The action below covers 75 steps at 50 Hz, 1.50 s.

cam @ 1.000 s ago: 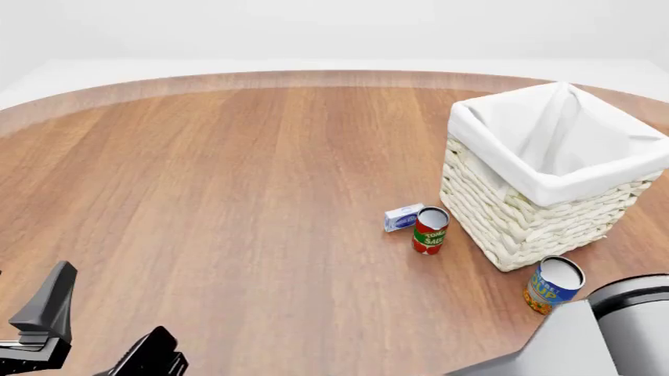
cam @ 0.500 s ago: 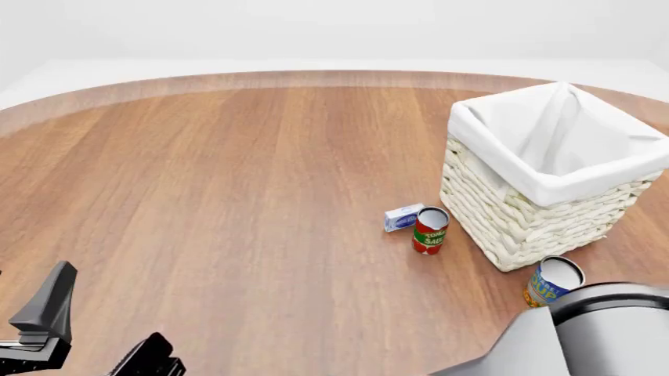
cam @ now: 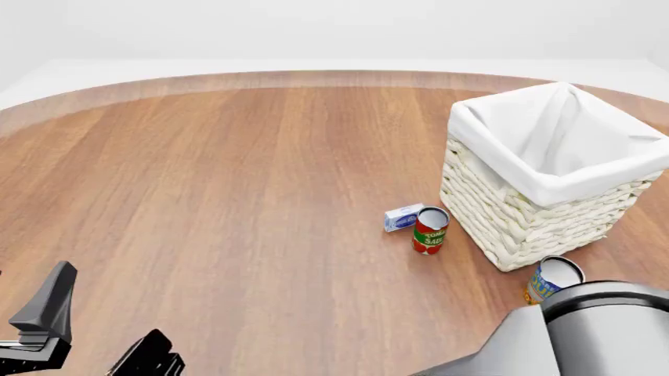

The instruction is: Pick up the ketchup, and put it in the basket.

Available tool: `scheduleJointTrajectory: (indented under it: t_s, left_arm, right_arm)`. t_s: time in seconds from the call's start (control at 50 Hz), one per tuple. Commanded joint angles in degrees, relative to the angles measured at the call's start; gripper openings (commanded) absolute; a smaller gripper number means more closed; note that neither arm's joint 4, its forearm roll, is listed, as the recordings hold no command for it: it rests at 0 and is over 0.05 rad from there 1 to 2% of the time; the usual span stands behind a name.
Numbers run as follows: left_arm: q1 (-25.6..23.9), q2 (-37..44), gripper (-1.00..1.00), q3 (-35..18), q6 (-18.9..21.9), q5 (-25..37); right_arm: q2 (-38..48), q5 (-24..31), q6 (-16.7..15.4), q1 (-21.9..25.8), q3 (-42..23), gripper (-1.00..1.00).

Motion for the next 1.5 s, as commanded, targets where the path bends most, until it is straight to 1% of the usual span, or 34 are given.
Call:
scheduleJointTrajectory:
  t_s: [0.02, 0.32, 0.7, 0.98, 1.12, 1.32, 1.5]
  left_arm:
    - [0.0, 0.0, 1.00, 0.0, 0.0, 0.0]
    - [0.0, 0.0, 1.00, 0.0, 0.0, 0.0]
    - [0.0, 0.0, 1.00, 0.0, 0.0, 0.0]
    - [0.0, 0.0, 1.00, 0.0, 0.0, 0.0]
    - [0.0, 0.0, 1.00, 0.0, 0.0, 0.0]
    - [0.0, 0.0, 1.00, 0.0, 0.0, 0.0]
    - [0.0, 0.0, 1.00, 0.0, 0.0, 0.0]
  right_arm:
    - [-0.2, -0.2, 1.0, -0.1, 0.6, -1.00]
    - [-1.0, 0.4, 0.5, -1.7, 0.2, -1.00]
    - [-2.4, -1.4, 1.1, -4.6, 2.1, -1.00]
    - [-4.0, -0.5, 0.6, -9.7, 1.5, -1.00]
    - [-4.8, 0.1, 0.2, -11.3, 1.1, -1.00]
    - [-6.3, 1.1, -1.3, -14.6, -0.1, -1.00]
    - [-8.5, 0.2, -1.4, -16.6, 0.7, -1.00]
